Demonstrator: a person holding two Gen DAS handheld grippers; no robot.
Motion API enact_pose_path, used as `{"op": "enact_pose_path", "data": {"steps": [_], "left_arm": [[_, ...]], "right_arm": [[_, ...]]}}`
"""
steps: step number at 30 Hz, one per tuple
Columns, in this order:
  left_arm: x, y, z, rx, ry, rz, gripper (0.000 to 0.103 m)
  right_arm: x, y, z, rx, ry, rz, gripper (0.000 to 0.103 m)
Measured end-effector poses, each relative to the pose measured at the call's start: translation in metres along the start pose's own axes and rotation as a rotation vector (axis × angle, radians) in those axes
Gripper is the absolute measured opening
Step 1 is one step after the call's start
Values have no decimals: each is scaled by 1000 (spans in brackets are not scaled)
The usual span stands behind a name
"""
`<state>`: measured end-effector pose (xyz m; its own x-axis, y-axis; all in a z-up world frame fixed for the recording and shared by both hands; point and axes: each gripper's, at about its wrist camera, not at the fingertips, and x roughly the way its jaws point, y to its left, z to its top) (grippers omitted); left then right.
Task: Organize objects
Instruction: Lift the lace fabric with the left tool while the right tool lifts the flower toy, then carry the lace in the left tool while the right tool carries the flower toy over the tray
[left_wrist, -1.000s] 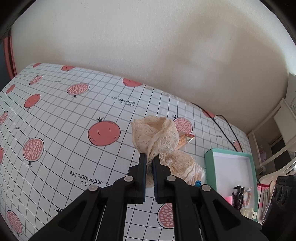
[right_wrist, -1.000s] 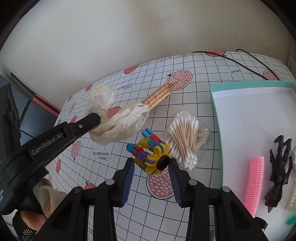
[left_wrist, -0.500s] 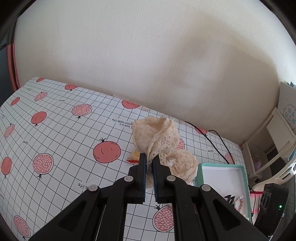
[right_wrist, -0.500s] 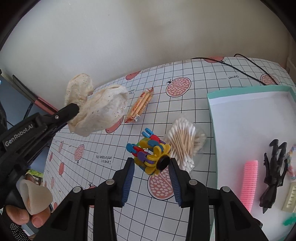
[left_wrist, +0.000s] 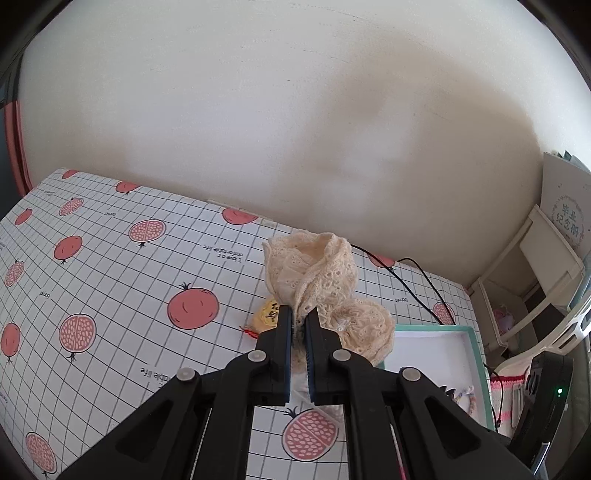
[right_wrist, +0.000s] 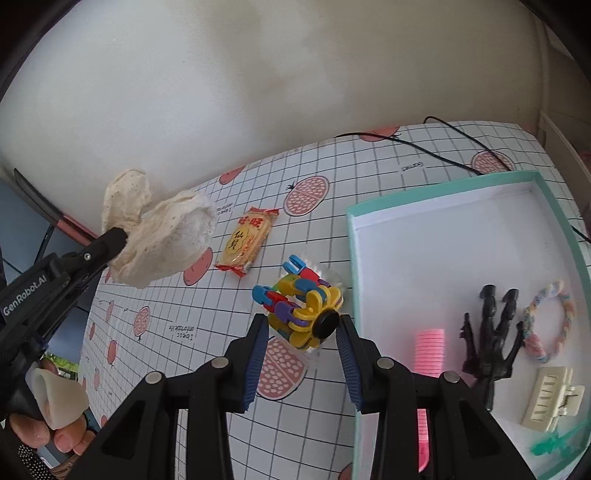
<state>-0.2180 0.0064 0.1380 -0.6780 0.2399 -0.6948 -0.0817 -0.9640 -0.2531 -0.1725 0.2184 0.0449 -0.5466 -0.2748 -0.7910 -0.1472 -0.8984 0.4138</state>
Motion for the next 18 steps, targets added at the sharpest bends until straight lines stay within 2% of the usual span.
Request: {"op": "enact_pose_path", "data": {"steps": [8, 18], "left_arm": [[7, -47, -12, 66, 14, -56, 6], [12, -113, -40, 188, 24, -107, 7]], "right_arm": [[-26, -47, 5, 53, -42, -82, 40], [-54, -102, 5, 134, -83, -144, 40]]}}
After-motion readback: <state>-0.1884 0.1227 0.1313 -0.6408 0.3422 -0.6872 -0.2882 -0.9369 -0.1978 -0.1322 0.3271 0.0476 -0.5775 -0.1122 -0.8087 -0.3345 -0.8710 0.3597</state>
